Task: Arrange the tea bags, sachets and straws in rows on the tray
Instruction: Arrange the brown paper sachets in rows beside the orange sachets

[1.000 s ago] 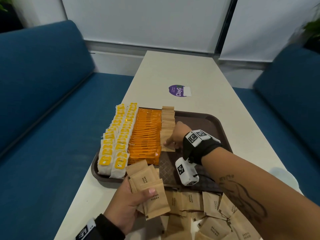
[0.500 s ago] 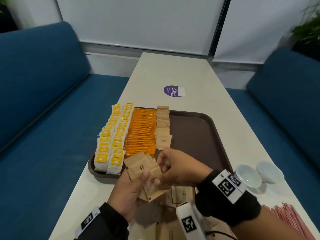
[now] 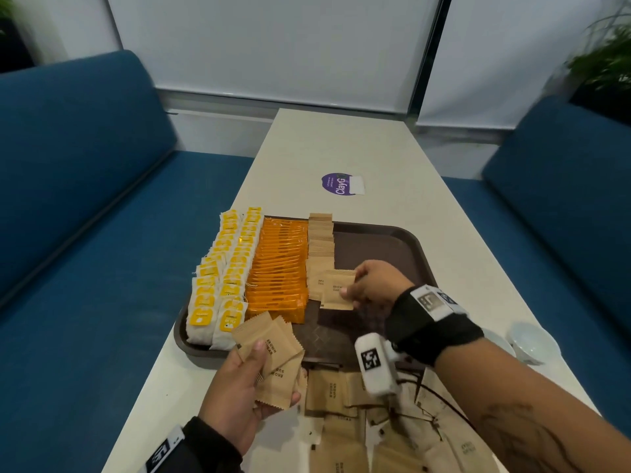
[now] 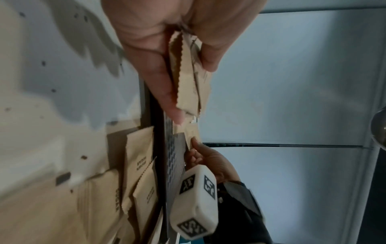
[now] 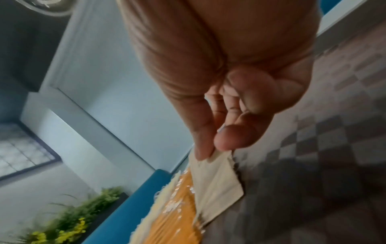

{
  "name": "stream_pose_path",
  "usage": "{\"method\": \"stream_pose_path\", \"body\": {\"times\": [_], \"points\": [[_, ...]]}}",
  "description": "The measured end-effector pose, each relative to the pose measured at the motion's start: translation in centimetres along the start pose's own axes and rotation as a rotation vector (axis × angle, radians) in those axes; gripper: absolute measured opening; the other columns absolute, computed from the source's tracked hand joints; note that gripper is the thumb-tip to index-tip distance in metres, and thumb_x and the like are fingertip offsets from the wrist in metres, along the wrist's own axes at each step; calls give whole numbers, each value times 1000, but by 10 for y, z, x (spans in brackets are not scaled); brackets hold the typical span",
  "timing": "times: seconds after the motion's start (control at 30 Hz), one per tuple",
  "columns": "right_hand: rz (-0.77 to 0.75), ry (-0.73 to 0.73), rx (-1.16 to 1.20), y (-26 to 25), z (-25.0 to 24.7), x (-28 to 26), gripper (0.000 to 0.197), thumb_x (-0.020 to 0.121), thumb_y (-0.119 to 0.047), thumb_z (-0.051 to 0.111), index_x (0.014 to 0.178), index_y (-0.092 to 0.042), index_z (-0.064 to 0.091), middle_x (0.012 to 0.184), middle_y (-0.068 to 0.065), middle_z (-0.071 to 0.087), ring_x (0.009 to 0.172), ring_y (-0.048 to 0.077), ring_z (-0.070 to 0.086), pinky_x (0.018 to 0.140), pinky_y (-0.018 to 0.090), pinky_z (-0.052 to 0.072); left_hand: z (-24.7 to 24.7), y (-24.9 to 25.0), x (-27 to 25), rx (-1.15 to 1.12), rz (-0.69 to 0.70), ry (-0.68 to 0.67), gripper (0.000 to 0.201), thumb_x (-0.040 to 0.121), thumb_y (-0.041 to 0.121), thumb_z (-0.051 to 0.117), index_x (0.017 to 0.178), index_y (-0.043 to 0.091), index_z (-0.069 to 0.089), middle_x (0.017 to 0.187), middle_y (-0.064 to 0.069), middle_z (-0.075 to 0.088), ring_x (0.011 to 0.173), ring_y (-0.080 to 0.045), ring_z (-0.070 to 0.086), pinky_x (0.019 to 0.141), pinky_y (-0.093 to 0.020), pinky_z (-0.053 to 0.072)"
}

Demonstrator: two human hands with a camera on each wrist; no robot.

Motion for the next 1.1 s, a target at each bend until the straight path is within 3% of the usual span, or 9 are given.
{"method": "stream_pose_path", "body": {"times": [0.2, 0.3, 0.43, 0.5, 0.6, 0.77, 0.83, 0.93, 1.1], "points": [[182, -53, -235, 2, 7, 33, 30, 87, -10, 66, 113, -2, 53, 105, 11, 68, 82, 18, 60, 89, 32, 49, -3, -1, 2, -11, -5, 14, 18, 95, 26, 45, 108, 27, 57, 104, -16, 67, 93, -41, 64, 52, -41, 56], [212, -75, -306, 5, 11, 42, 26, 88, -14, 65, 111, -1, 60, 86, 6, 66, 72, 14, 59, 79, 30, 49, -6, -4, 5, -14, -19, 22, 20, 94, 26, 46, 110, 28, 57, 109, -18, 66, 98, -44, 62, 52, -41, 55], [36, 0, -357, -9, 9, 53, 14, 80, -7, 70, 75, -10, 57, 75, 8, 62, 63, 14, 58, 69, 28, 55, -10, -6, 8, -16, -27, 26, 19, 94, 25, 47, 110, 27, 57, 111, -20, 65, 101, -45, 61, 57, -43, 55], [2, 11, -348, -14, 10, 53, 11, 80, -5, 69, 85, -7, 60, 83, 12, 66, 63, 13, 60, 61, 24, 54, -10, -7, 10, -16, -30, 22, 22, 94, 26, 47, 114, 25, 56, 111, -21, 65, 101, -46, 61, 57, -42, 54], [36, -31, -377, -11, 15, 53, 31, 82, -6, 69, 110, -6, 56, 106, 17, 68, 92, 24, 68, 87, 35, 55, -7, -8, 10, -13, -30, 14, 24, 94, 26, 47, 116, 25, 56, 110, -21, 65, 100, -46, 61, 54, -41, 54], [6, 15, -353, -8, 15, 57, 19, 77, -2, 69, 70, -12, 55, 91, 18, 69, 62, 17, 64, 53, 23, 53, 1, -6, 6, -13, -11, -9, 19, 93, 24, 47, 109, 24, 57, 103, -21, 68, 85, -42, 65, 51, -41, 56], [37, -11, -354, -7, 20, 59, 14, 79, -4, 69, 75, -10, 56, 85, 12, 69, 65, 16, 65, 57, 24, 54, 4, -6, 4, -21, -11, -16, 17, 94, 23, 46, 106, 25, 58, 98, -19, 69, 80, -40, 66, 49, -40, 56], [151, -83, -449, -3, 29, 57, 14, 89, -15, 63, 94, -7, 52, 105, 9, 70, 93, 17, 66, 84, 28, 52, 6, -6, 3, -21, -14, -20, 16, 94, 23, 46, 105, 25, 58, 97, -18, 69, 81, -39, 65, 47, -38, 55], [206, -125, -480, -3, 30, 51, 14, 93, -17, 58, 85, -9, 50, 107, 8, 69, 78, 15, 57, 62, 22, 42, 5, -6, 3, -18, -18, -24, 21, 94, 24, 46, 112, 25, 57, 105, -22, 67, 89, -43, 64, 47, -38, 54]]}}
Point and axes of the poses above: each hand's wrist, its own x-axis towards the middle knuckle, its own z-axis out of the palm, y = z × x, the point moved 10 cm from there along x, towards the middle knuckle
